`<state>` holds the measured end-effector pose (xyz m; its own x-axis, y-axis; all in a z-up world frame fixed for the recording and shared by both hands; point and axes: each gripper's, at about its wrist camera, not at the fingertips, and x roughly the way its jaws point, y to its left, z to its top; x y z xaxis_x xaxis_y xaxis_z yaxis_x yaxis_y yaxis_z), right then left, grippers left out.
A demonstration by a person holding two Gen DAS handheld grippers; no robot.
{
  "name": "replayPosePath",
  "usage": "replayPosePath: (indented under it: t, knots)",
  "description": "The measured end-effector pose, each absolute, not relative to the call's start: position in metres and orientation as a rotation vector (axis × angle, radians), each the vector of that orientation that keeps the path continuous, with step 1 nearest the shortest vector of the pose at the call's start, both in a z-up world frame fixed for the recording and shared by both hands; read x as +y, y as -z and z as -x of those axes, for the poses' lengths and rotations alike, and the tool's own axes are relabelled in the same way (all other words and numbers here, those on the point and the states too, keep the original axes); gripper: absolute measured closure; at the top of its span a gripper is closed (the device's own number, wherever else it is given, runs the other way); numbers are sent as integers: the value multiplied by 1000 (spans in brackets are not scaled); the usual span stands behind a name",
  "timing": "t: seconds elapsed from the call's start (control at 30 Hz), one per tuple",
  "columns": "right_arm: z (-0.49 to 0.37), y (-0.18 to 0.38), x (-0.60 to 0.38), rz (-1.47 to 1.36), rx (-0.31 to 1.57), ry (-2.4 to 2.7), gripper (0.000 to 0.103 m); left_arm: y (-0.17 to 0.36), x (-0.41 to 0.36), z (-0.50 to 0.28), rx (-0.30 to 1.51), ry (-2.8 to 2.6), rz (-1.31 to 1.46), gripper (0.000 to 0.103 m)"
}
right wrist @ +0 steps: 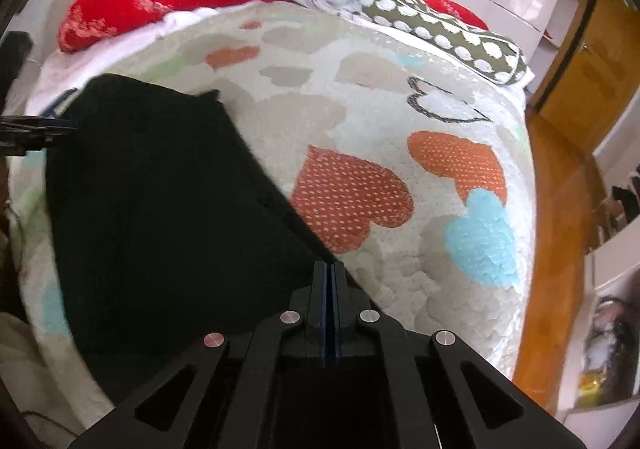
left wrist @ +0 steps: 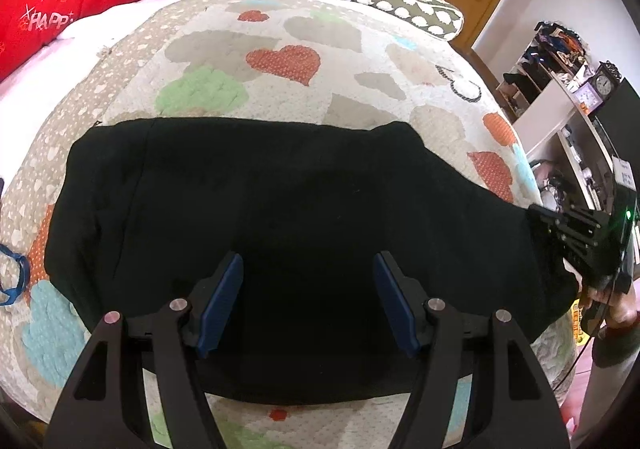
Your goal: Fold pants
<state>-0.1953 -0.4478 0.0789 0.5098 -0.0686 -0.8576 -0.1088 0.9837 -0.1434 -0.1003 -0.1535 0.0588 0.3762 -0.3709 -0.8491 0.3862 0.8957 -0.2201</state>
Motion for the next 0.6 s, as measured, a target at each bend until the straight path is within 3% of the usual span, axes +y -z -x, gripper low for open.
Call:
replayPosePath:
  t: [0.27,0.33,0.4,0.6]
  knots:
    - [205,-73,-469,76,1039,18,101,-56,-154,102,1085,486,-20,37]
    - [220,-85,-472,73,1024,58,91,-57,-155,103,1084,493,-17,37]
    - [243,-104,-477,24,985,59,73,-57,-158,105,1083,504,-15,37]
    - [297,-112,-464,-47,957,-1,72,-52,-167,111,1096,521,-20,37]
